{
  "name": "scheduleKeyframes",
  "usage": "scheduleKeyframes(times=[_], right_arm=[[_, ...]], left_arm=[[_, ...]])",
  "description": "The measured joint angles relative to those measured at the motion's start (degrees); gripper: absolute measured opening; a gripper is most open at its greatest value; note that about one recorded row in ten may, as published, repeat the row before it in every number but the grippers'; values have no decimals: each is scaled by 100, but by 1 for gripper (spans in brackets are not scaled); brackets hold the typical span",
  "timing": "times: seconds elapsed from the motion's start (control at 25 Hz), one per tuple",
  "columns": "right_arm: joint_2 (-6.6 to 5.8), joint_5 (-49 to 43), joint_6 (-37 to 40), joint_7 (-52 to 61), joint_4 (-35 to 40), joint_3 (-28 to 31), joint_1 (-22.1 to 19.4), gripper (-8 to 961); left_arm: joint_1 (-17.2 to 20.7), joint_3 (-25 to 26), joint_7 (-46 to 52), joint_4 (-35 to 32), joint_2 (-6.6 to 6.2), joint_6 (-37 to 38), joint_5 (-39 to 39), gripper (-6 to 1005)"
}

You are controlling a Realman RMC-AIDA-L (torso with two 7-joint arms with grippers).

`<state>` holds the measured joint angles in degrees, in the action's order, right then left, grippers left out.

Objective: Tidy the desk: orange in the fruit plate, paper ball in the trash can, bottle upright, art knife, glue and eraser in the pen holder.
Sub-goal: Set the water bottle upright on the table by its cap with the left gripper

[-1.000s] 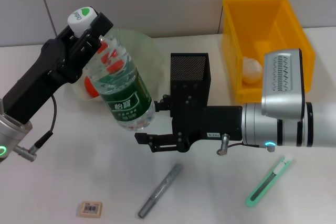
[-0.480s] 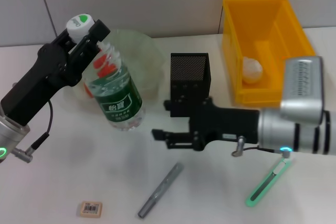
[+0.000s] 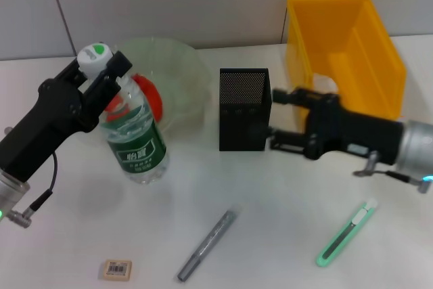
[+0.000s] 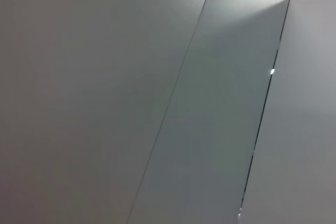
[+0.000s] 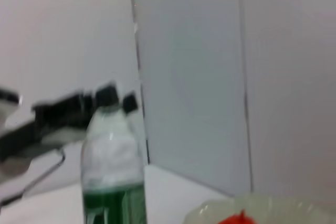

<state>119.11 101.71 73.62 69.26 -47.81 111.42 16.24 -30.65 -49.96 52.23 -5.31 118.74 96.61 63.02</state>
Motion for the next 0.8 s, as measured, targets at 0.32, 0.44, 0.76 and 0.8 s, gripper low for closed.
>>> scheduleKeyframes(times=[0.32,0.44,0.76,0.8], right_arm=[[12,40,543,33,40,617,-99,769],[7,43,596,35,72,654,-121,768],[14,49,609,31,109,666,-189,768],[14,50,609,31,114,667,-189,768]], left_arm=[[-18,-110,-411,3,24,-446,210,449],[-28,-188,-521,4,25,-601,217,452],[108,-321,-998,-69,6,-770,220,458],[135,-322,-1018,-106,5,-780,220,459]])
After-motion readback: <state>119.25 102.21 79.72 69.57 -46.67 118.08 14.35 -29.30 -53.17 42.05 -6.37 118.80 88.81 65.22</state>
